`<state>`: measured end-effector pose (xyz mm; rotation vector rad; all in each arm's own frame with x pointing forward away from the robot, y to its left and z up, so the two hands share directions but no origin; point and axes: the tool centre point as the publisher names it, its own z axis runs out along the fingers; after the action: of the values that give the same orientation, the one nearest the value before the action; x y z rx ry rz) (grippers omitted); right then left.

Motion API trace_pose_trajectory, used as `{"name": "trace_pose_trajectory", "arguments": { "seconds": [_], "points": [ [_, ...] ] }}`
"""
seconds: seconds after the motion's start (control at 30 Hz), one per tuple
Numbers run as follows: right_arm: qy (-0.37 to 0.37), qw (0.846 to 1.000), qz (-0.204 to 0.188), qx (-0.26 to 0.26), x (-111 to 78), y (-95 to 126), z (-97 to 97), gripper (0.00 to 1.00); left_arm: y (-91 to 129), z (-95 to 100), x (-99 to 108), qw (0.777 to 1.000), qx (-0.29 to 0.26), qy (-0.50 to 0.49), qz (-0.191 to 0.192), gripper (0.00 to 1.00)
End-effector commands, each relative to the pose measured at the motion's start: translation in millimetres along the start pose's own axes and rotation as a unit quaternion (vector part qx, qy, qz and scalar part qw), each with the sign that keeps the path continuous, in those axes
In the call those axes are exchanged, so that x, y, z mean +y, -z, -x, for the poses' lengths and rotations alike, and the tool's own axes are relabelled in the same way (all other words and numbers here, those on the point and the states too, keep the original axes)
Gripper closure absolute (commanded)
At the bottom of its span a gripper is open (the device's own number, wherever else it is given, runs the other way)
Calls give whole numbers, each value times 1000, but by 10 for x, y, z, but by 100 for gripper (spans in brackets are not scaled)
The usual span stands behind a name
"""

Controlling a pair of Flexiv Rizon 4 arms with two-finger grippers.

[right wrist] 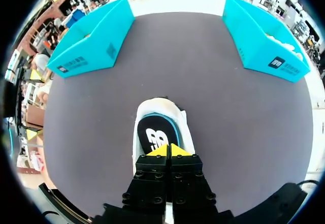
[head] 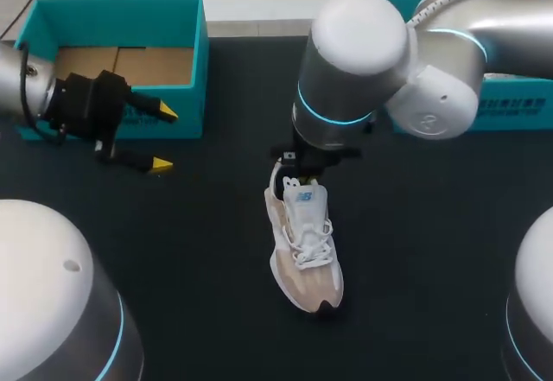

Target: Take the shoe out of the shoebox, open the shoe tongue, remove and reinsert the insole, then place the shoe into the shoebox

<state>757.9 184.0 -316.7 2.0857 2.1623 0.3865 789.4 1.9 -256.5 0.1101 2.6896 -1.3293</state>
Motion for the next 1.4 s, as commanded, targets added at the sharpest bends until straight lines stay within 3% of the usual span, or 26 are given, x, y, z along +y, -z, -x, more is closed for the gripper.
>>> {"name": "trace_pose_trajectory", "arguments": {
  "seconds": [0.03,0.9,1.23,1.4],
  "points": [
    [7,1000,-4,-4,-6,-147,-93,100,12,-45,-10,1000,-5,-1,1,0],
    [36,997,-53,-49,-201,-663,-39,100,12,-45,-10,1000,-5,-1,1,0],
    [24,999,7,-36,11,-351,-57,100,12,-45,-10,1000,-5,-1,1,0],
    [27,999,25,-17,102,-462,-158,100,12,-45,-10,1000,-5,-1,1,0]
  ]
}}
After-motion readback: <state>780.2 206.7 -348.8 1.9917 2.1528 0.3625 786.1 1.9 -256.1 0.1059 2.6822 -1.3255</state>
